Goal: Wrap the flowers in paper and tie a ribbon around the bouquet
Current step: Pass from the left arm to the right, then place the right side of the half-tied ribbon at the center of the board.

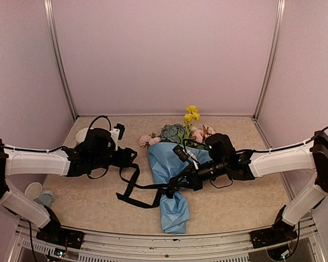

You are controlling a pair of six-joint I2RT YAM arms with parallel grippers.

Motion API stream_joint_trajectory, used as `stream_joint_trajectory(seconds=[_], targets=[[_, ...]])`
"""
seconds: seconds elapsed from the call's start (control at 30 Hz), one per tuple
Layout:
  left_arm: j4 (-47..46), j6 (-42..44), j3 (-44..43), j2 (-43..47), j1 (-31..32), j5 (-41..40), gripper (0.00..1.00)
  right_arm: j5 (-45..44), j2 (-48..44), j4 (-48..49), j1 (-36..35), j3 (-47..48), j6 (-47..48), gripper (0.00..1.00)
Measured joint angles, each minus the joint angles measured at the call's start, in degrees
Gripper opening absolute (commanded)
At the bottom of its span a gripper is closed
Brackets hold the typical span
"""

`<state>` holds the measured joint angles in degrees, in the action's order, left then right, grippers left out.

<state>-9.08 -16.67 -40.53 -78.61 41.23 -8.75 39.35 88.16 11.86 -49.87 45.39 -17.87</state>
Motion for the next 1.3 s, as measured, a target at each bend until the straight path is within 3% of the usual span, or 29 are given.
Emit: stream_joint_trajectory(seconds=[0.07,0.23,0.33,0.43,0.53,0.67,0.83,0.97,1.1,1.3], targets=[[3.32,-1.46,-0.63,-3.85,0.02,2.29,0.74,-0.09,0.46,0.00,0.04,0.11,0.00,0.00],[8.68,-2.91,-1.20,-11.56,0.20,3.89,0.57,-0.22,1.40,0.00,0.07,0.22,-0.02,0.00],[10.29,-2.97,-2.01,-15.58,0.04,4.46,0.41,-0.22,1.92,-0.02,0.07,0.74,-0.02,0.00],[10.78,-2.51,-4.04,-18.03,-0.07,6.40,0.13,-0.37,2.05,-0.02,0.07,1.01,0.00,0.00],[10.75,-2.03,-5.25,-19.21,-0.07,9.05,0.00,-0.76,2.05,-0.02,0.07,1.01,-0.04,0.00],[11.52,-1.16,-5.27,-18.05,0.02,11.17,0.00,-1.42,2.05,-0.22,0.20,1.25,-0.61,0.00],[13.38,2.10,-6.99,-6.62,3.17,10.78,0.00,-3.02,2.08,-0.37,1.88,2.34,-3.13,0.00],[13.57,9.29,-14.45,1.38,14.21,12.04,0.00,-3.85,2.69,0.74,4.44,2.49,-6.51,0.00],[12.94,17.55,-18.56,4.70,25.66,18.75,0.00,-4.52,4.26,0.87,5.77,3.43,-8.92,0.00],[15.19,27.45,-26.01,-1.70,31.56,26.47,0.00,-5.51,4.52,0.74,6.58,4.98,-10.36,0.00]])
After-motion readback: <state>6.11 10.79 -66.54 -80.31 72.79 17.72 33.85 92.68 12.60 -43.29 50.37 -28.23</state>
